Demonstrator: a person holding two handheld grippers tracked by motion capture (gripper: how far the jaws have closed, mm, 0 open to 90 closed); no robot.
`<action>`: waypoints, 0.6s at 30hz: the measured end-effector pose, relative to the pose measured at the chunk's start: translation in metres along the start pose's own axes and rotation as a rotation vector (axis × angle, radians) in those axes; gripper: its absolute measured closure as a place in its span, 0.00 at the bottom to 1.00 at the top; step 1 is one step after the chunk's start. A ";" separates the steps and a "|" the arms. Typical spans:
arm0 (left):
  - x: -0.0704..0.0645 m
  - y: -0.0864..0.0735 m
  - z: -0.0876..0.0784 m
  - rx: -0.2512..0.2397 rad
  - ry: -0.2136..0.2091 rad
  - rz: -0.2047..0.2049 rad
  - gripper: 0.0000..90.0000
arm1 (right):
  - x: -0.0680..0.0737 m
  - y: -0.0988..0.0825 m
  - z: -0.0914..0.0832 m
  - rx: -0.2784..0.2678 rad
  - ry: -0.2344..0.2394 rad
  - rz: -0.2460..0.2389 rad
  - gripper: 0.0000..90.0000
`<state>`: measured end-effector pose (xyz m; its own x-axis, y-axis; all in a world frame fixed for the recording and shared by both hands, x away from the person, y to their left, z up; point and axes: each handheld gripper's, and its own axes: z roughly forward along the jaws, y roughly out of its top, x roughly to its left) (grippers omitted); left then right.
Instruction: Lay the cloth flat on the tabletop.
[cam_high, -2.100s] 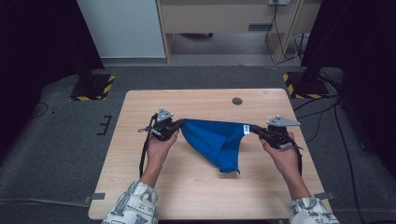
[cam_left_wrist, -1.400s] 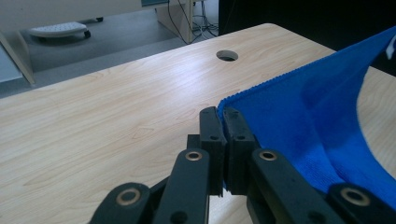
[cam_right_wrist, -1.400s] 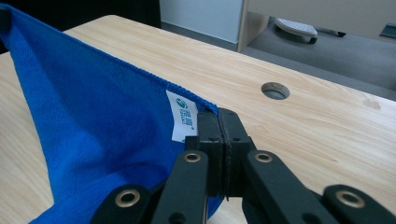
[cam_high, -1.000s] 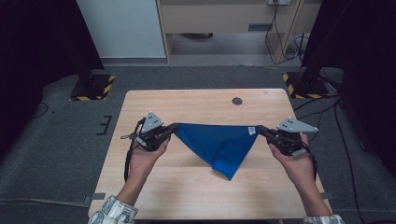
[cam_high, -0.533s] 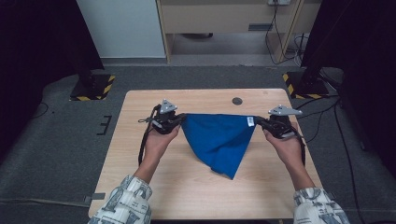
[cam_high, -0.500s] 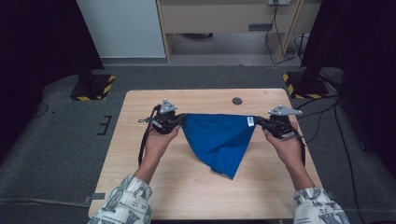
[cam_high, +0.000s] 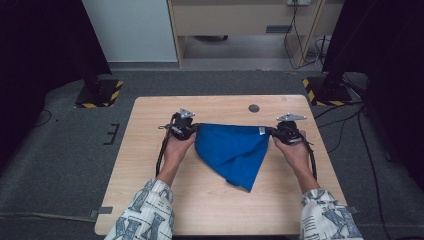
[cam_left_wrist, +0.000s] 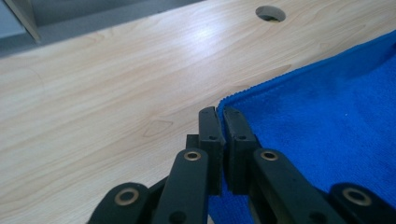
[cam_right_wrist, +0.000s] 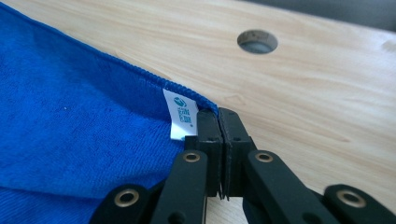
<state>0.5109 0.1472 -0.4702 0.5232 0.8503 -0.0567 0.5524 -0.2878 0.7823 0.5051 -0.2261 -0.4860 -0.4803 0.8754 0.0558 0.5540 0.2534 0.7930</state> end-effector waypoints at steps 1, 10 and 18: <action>0.000 0.000 0.000 0.000 0.000 0.000 0.96 | 0.000 0.000 0.000 0.000 0.000 0.000 0.98; 0.008 -0.012 0.026 0.063 0.021 -0.026 0.97 | -0.007 -0.005 0.030 0.064 -0.011 0.043 0.99; 0.008 -0.013 0.031 0.035 0.041 -0.019 0.71 | -0.004 -0.003 0.041 0.059 -0.016 0.042 0.65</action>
<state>0.5278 0.1443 -0.5002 0.4862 0.8727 -0.0452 0.5843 -0.2862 0.7594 0.5337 -0.2137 -0.5137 -0.4448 0.8922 0.0779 0.6130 0.2398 0.7528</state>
